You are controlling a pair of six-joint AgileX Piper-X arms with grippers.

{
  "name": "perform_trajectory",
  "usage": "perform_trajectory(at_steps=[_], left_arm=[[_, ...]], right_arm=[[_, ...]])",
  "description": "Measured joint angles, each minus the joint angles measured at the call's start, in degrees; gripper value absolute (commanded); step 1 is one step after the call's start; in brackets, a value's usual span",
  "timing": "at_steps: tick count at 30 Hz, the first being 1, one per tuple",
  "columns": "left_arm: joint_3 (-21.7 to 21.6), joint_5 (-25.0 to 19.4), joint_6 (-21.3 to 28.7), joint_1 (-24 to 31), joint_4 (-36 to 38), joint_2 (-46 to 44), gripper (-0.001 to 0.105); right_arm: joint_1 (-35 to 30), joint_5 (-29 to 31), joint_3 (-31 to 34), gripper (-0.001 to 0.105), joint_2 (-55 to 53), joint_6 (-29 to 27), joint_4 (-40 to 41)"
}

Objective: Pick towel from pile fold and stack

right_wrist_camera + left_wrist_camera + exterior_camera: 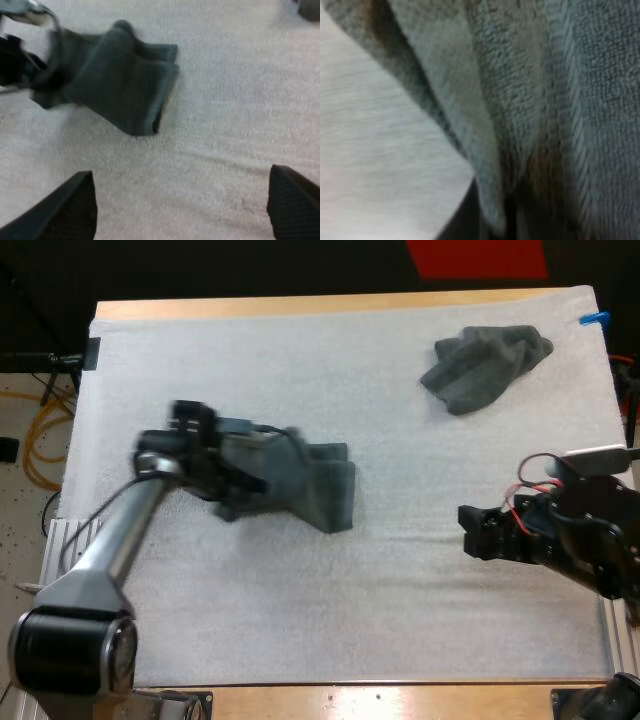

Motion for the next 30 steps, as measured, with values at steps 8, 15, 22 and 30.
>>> perform_trajectory(at_steps=[8, 15, 22, 30], left_arm=[[-1.1, -2.12, 6.37, 10.02, 1.72, -3.0, 0.0], [-2.74, -15.36, 13.07, 11.65, 2.2, -5.9, 0.0], [-3.05, -20.71, 14.96, 11.64, 2.46, -6.46, 0.0], [-3.05, -31.99, 18.77, 11.9, 2.44, -6.46, 0.0]], right_arm=[[0.0, -1.15, 0.0, 0.069, 2.7, 0.0, -2.86], [0.0, -1.23, 0.0, 0.069, 2.71, 0.0, -3.91], [0.0, -1.23, 0.0, 0.069, 2.71, 0.0, -3.91], [0.0, -1.23, 0.0, 0.069, 2.71, 0.0, -3.91]])
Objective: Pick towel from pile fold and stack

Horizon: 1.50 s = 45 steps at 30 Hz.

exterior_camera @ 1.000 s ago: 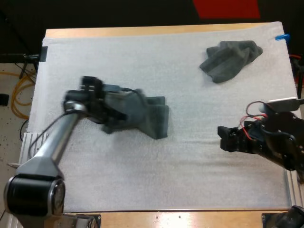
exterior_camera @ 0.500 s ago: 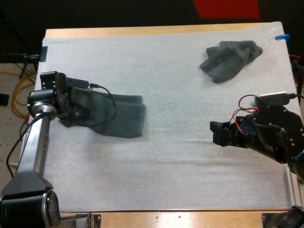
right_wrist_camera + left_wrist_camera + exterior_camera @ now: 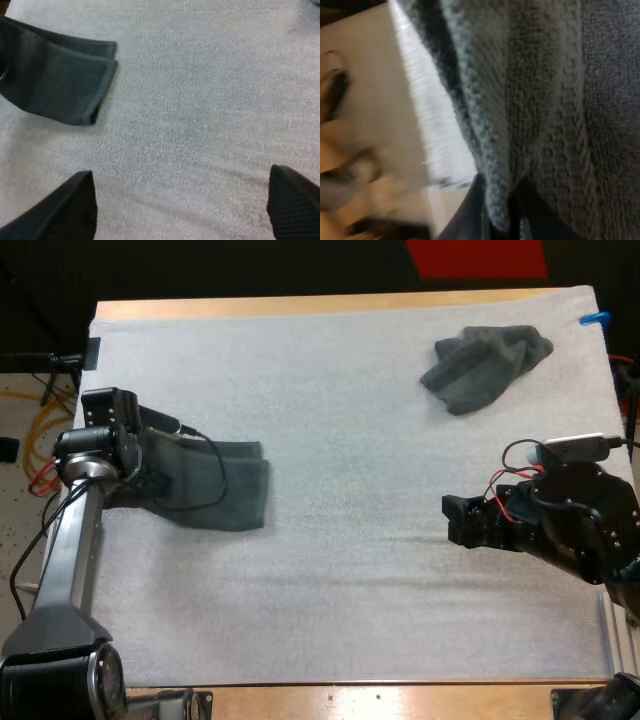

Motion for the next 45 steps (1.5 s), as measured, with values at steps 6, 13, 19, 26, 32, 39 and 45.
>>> perform_trajectory(at_steps=[6, 13, 19, 26, 32, 39, 45], left_arm=[[-0.42, -4.31, 2.53, 2.97, -0.6, 0.0, 0.0], [-2.24, -5.45, 3.51, 5.15, -1.57, 0.0, 0.0], [-2.34, 1.41, 3.51, 3.27, -0.64, 0.0, 0.0], [-2.34, 12.05, 1.7, -1.55, -0.02, 0.0, 0.0], [-2.34, 16.05, 0.95, -2.48, -0.02, 0.08, 0.0], [-2.34, 15.65, 1.27, -2.48, 0.35, 2.87, 0.0], [-2.34, 3.88, 2.61, -2.48, 1.59, 4.95, 0.0]], right_arm=[[0.0, 0.0, 0.0, 0.069, 0.0, 0.0, 0.0], [0.0, 0.0, 0.0, 0.069, 0.0, 0.0, 0.0], [0.0, 0.0, 0.0, 0.069, 0.0, 0.0, 0.0], [0.0, 0.0, 0.0, 0.069, 0.0, 0.0, 0.0], [0.0, 0.0, 0.0, 0.069, 0.0, 0.0, 0.0], [0.0, 0.0, 0.0, 0.069, 0.0, 0.0, 0.42], [0.0, 0.0, 0.0, 0.069, 0.0, 0.0, 0.58]])
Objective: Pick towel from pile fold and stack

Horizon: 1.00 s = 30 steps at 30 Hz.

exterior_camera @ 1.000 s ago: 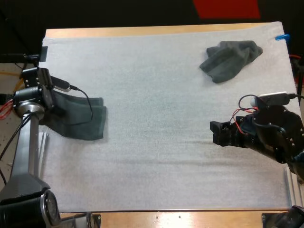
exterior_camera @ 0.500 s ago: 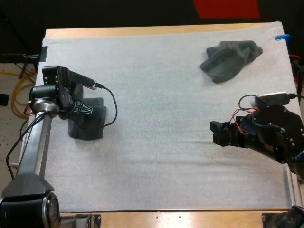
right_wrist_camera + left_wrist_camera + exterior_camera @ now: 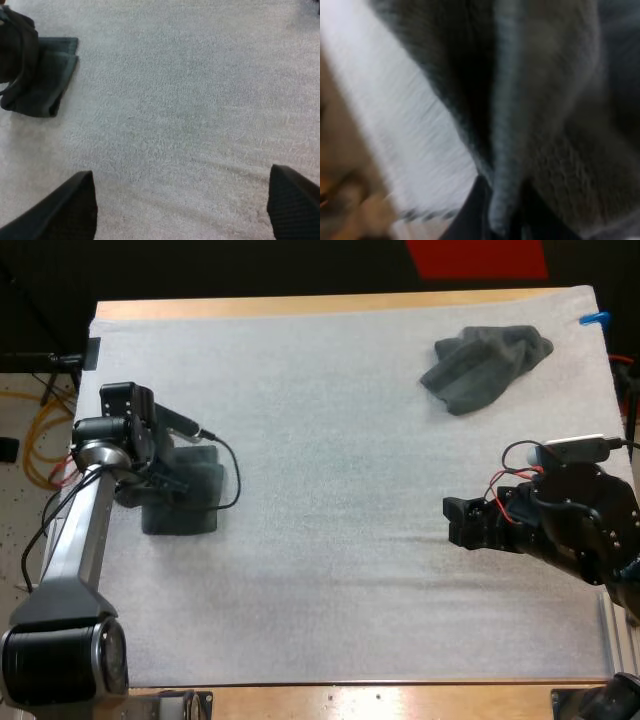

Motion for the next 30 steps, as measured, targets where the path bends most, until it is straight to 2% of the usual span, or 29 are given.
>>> perform_trajectory(at_steps=[2, 3, 5, 9, 15, 18, 21, 23, 25, 30], left_arm=[[0.0, -1.17, -0.12, 0.0, 0.0, 0.02, 0.0], [0.0, -0.21, -0.39, 0.0, 0.11, 0.02, 0.0], [0.0, 3.58, -1.23, 0.0, 1.05, 0.02, 0.0], [0.12, 14.21, -3.12, 0.0, 2.08, 0.02, 0.0], [0.13, 20.99, -4.03, 0.0, 2.59, 0.02, 0.001], [0.13, 23.3, -4.04, 0.0, 2.58, 0.02, 0.011], [0.13, 23.87, -4.21, 0.0, 2.58, 0.02, 0.029], [0.13, 24.0, -4.48, 0.0, 2.58, 0.02, 0.045], [0.13, 23.98, -4.88, 0.0, 2.58, 0.02, 0.052], [0.13, 24.44, -5.07, 0.0, 2.12, -0.89, 0.052]], right_arm=[[0.0, 0.0, 0.0, 0.069, 0.0, 0.0, 0.0], [0.0, 0.0, 0.0, 0.069, 0.0, 0.0, 0.0], [0.0, 0.0, 0.0, 0.069, 0.0, 0.0, 0.06], [0.0, 0.0, 0.0, 0.069, 0.0, 0.0, 0.06], [0.0, 0.0, 0.0, 0.069, 0.0, 0.0, 0.06], [0.0, 0.0, 0.0, 0.069, 0.0, 0.0, 0.06], [0.0, 0.0, 0.0, 0.069, 0.0, 0.0, 0.06], [0.0, 0.0, 0.0, 0.069, 0.0, 0.0, 0.06], [0.0, 0.0, 0.0, 0.069, 0.0, 0.0, 0.06], [0.0, 0.0, 0.0, 0.069, 0.0, 0.0, 0.06]])
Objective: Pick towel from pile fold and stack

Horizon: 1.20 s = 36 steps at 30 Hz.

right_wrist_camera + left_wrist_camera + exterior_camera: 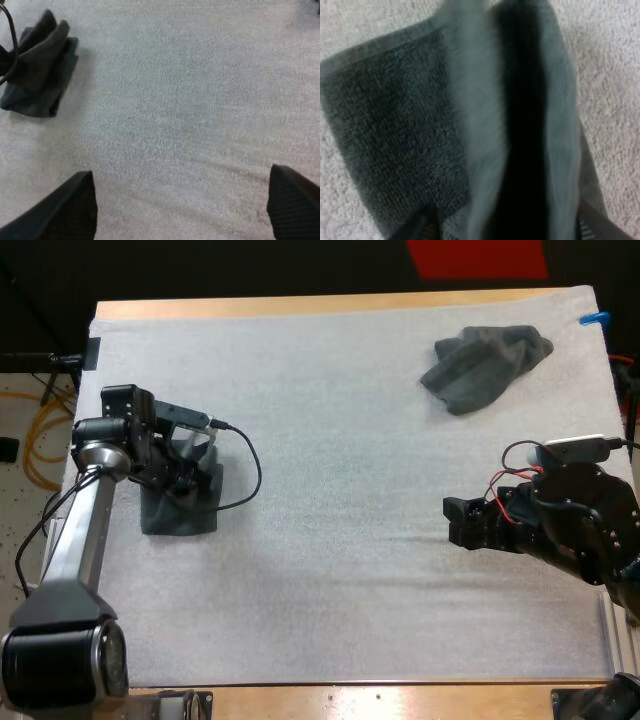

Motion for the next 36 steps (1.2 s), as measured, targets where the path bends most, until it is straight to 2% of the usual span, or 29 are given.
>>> perform_trajectory(at_steps=[2, 8, 10, 14, 17, 23, 26, 31, 36], left_arm=[[0.07, 2.01, 0.0, 0.0, -0.79, -1.68, 0.052], [0.11, 16.07, 0.0, 0.0, -1.61, -7.91, 0.052], [-0.01, 15.85, -0.12, -0.13, -2.05, -8.36, 0.052], [0.58, 12.44, -2.07, 1.14, -5.06, -7.28, 0.052], [1.88, 12.27, -4.88, 3.06, -6.91, -4.82, 0.052], [6.02, 12.93, -5.75, 4.17, -7.14, 1.42, 0.052], [6.9, 9.76, -7.5, 4.17, -7.04, 3.75, 0.052], [6.91, -2.72, -8.5, 4.17, -6.98, 4.18, 0.052], [6.91, -10.3, -8.45, 4.17, -6.58, 4.18, 0.052]], right_arm=[[0.0, 0.0, 0.0, 0.069, 0.0, 0.0, 0.0], [0.0, 0.0, 0.0, 0.069, 0.0, 0.0, 0.0], [0.0, 0.0, 0.0, 0.069, 0.0, 0.0, 0.0], [0.0, 0.0, 0.0, 0.069, 0.0, 0.0, 0.0], [0.0, 0.0, 0.0, 0.069, 0.0, 0.0, 0.0], [0.0, 0.0, 0.0, 0.069, 0.0, 0.0, 0.0], [0.0, 0.0, 0.0, 0.069, 0.0, 0.05, 0.0], [0.0, 0.0, 0.0, 0.069, 0.0, 0.05, 0.0], [0.0, 0.0, 0.0, 0.069, 0.0, 0.05, 0.0]])
